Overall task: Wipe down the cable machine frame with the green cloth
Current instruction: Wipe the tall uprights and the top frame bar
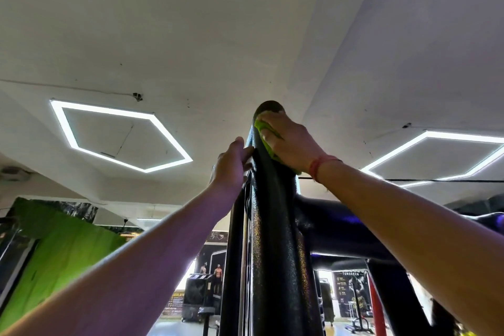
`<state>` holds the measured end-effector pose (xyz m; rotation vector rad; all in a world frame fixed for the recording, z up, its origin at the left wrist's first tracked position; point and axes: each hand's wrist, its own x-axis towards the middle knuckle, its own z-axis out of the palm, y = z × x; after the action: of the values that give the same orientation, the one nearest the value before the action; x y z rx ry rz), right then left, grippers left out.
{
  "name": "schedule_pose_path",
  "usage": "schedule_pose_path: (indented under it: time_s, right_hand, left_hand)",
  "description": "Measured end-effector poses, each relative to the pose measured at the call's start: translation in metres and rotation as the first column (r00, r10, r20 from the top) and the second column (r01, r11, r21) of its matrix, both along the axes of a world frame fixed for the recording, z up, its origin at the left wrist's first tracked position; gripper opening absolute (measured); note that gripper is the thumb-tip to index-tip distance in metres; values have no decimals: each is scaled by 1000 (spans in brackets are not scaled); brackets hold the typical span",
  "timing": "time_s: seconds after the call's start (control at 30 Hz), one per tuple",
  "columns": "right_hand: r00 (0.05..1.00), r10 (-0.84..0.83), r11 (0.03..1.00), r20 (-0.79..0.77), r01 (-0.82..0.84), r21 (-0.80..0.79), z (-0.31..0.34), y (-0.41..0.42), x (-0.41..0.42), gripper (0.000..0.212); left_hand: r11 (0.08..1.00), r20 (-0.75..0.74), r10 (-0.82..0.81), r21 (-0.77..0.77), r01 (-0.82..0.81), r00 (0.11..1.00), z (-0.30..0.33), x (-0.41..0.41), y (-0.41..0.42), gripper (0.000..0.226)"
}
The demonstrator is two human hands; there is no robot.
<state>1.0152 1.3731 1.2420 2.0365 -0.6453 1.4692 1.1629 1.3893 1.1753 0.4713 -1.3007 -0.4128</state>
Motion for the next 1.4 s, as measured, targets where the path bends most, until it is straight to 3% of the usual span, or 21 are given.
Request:
schedule_pose_path:
  time_s: [0.17,0.27,0.43,0.7,0.87,1.07,1.17,1.3,1.4]
  right_hand:
    - [976,93,988,195,-116,106,15,0,0,46]
    - [959,98,985,267,-131,110,4,2,10,46]
    - [991,16,1000,130,-15,-8,-56,4,2,46]
    - [979,-64,998,195,66,-1,-30,12,20,43]
    - [995,-96,991,-12,94,-93,-96,16,5,45]
    - [989,-120,993,88,121,-7,-60,25,15,45]
    - [984,-120,993,130,121,-3,-86,28,17,48]
    - [968,-245,959,-54,233,-162,-146,30,11,47]
    - [981,-190,978,29,192,-76,-116,32,7,45]
  left_hand:
    - [999,-35,30,15,-30,999,-3,-4,-1,59]
    - [1000,-17,15,18,-15,1000,-11,-6,7,51]
    - [999,-8,-51,18,51,999,-27,-3,13,50]
    - [998,-54,-64,18,65,996,-38,-7,23,48]
    - [981,-20,-190,42,190,982,-62,-4,22,47]
    - [967,-73,-235,85,241,969,-81,-6,36,47]
    - [961,-80,-246,110,254,966,-92,-6,42,50]
    - [950,-73,-279,127,286,958,-111,-3,46,50]
    - [947,-112,-277,135,291,954,-117,-6,49,51]
